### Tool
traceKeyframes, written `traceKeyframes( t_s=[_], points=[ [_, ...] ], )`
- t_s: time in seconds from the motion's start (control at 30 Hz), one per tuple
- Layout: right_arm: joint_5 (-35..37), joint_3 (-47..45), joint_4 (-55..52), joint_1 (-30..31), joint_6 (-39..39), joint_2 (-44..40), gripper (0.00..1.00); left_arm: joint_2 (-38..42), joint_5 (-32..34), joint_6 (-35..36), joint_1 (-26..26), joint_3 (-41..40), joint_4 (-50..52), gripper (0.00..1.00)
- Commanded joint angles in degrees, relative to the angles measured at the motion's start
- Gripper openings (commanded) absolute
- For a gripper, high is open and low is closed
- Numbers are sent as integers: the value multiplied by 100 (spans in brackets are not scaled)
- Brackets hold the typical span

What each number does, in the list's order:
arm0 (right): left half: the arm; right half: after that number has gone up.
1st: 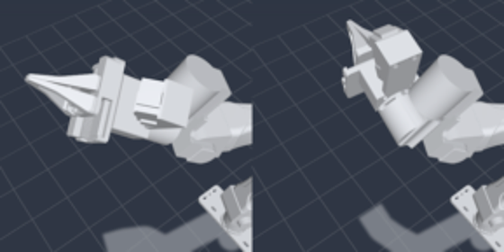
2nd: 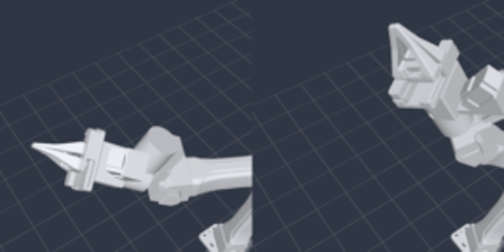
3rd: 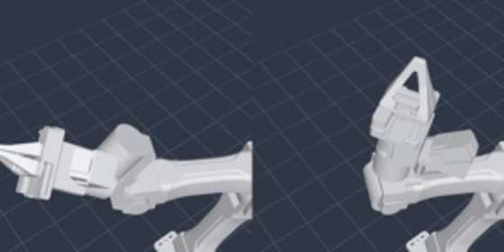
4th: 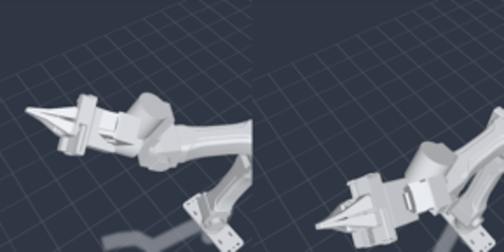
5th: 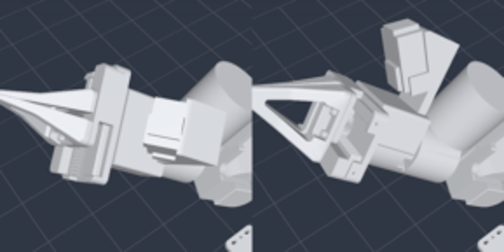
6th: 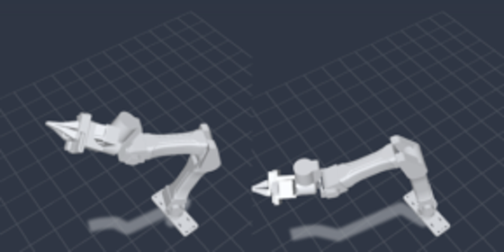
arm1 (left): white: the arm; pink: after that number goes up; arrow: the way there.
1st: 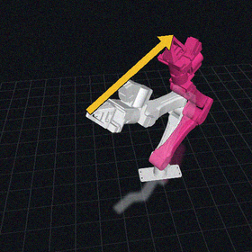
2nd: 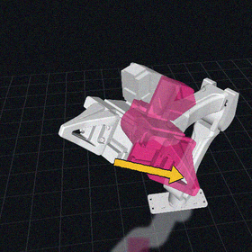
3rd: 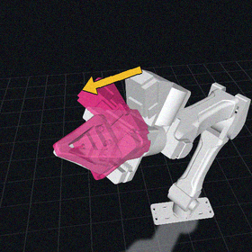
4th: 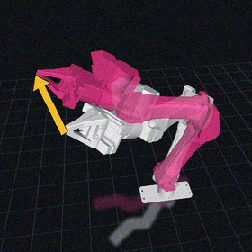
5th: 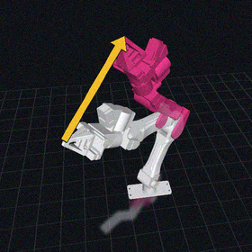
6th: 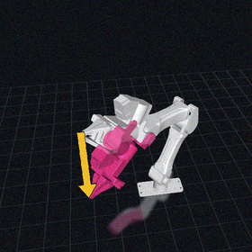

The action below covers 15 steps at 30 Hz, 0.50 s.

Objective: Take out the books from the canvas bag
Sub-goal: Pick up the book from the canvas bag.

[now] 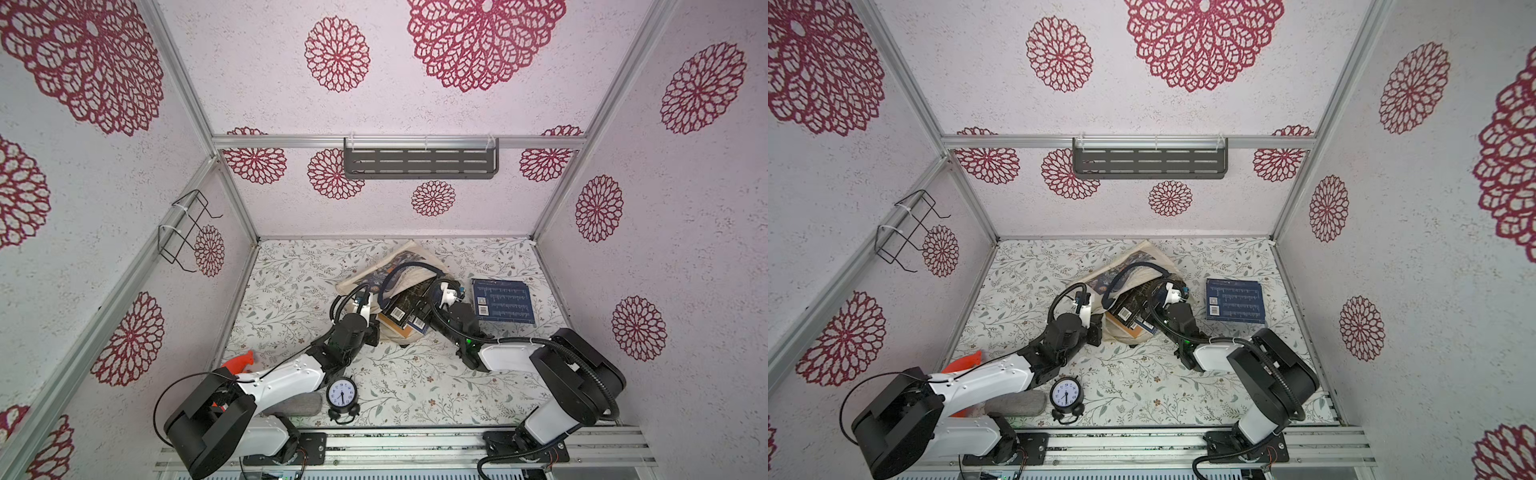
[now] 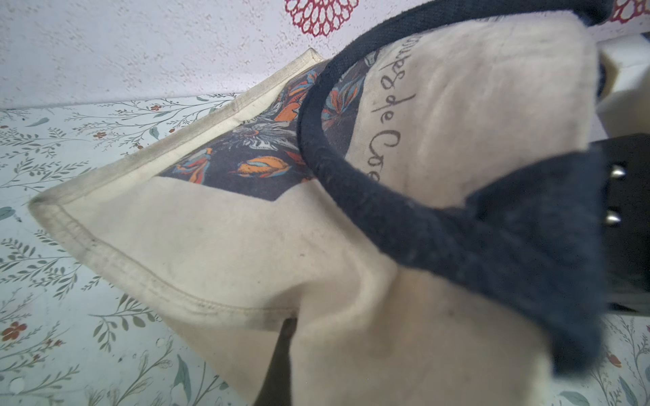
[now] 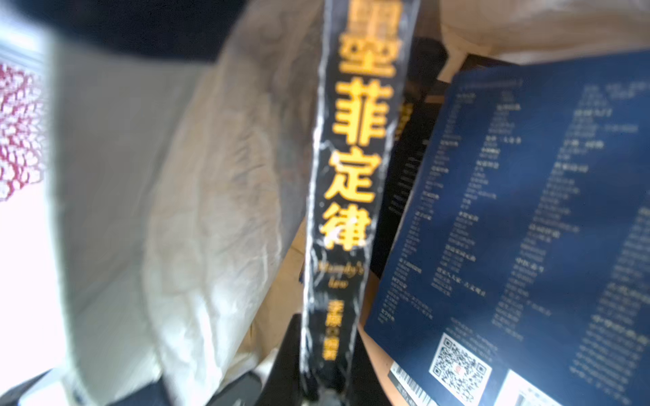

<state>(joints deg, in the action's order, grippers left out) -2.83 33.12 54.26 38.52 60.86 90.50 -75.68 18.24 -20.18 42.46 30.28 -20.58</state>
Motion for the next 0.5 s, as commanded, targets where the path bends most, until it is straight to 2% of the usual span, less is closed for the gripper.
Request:
traceKeyframes(
  t_s=[0.0,0.23,0.47],
  points=[
    [-350,61,661,15,-841,-500,0,-3,126,-81,26,154,-58,0],
    [-913,-295,920,15,-1400,-1177,0,-30,162,-95,32,182,1,0],
    [-1317,-547,672,6,-1801,-1817,0,-72,171,-109,35,232,63,0]
  ],
)
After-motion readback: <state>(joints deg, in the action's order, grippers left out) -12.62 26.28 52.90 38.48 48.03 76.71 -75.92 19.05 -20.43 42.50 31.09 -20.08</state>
